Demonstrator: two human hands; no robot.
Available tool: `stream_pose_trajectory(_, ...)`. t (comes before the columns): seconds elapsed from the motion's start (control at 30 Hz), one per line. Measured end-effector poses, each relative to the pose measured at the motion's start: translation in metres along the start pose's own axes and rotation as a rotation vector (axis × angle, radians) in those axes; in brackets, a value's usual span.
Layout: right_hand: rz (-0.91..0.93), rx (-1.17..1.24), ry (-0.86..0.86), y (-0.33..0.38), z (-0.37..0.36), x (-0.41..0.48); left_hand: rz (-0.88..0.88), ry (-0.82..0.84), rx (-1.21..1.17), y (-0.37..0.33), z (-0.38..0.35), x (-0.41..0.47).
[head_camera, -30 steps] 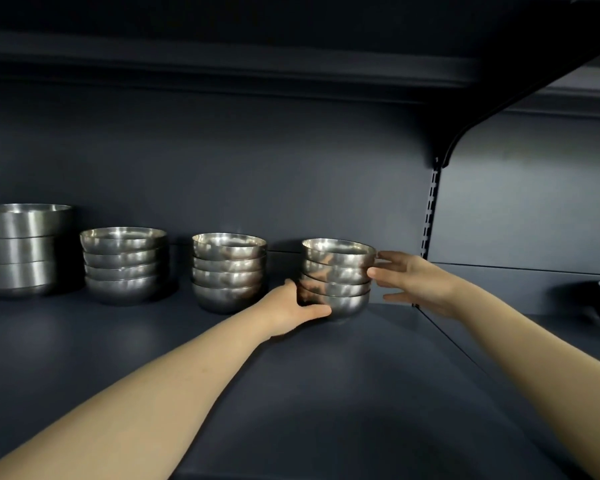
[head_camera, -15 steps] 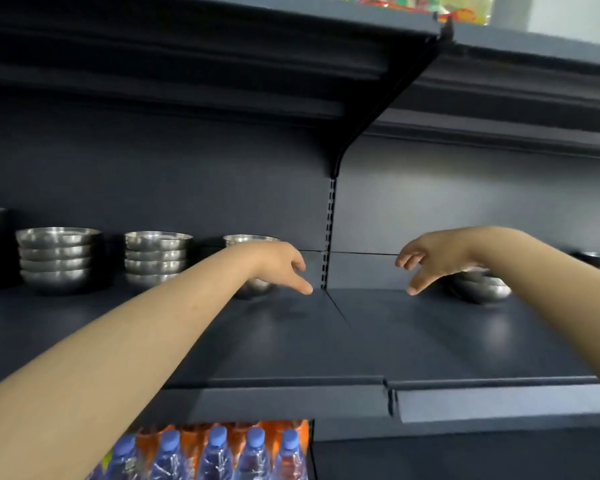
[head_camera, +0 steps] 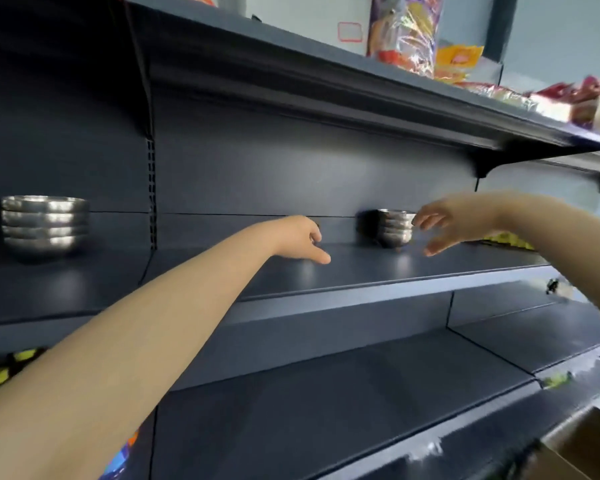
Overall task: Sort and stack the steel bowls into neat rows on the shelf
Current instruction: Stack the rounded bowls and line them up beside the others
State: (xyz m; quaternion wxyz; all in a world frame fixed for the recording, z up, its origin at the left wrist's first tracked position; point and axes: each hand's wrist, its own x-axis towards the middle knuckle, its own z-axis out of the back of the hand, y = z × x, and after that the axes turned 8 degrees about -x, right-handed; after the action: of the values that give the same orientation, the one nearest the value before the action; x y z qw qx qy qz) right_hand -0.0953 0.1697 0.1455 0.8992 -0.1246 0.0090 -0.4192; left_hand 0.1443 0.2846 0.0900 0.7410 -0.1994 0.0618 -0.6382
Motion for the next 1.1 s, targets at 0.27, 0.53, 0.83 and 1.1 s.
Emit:
stream_pose_trajectory(0.27, -0.124, 0.098, -0.087, -0.113, -0.047, -0.007, -0.045, 0.059, 0.012, -0.081, -0.055, 0.078)
stream_pose_trajectory(0.53, -0.116, 0.143, -0.067, -0.16, -0.099, 0.091, -0.003, 0.119, 0.035, -0.088, -0.107, 0.196)
stream_pose_trajectory(0.83, -0.084, 0.155, -0.059, -0.207, -0.136, 0.209, 0.067, 0.092, 0.017, -0.072, -0.125, 0.308)
stream_pose_trajectory(1.1, -0.064, 0.301, -0.047, -0.264, -0.141, 0.289, 0.163, 0.041, -0.017, -0.091, -0.14, 0.378)
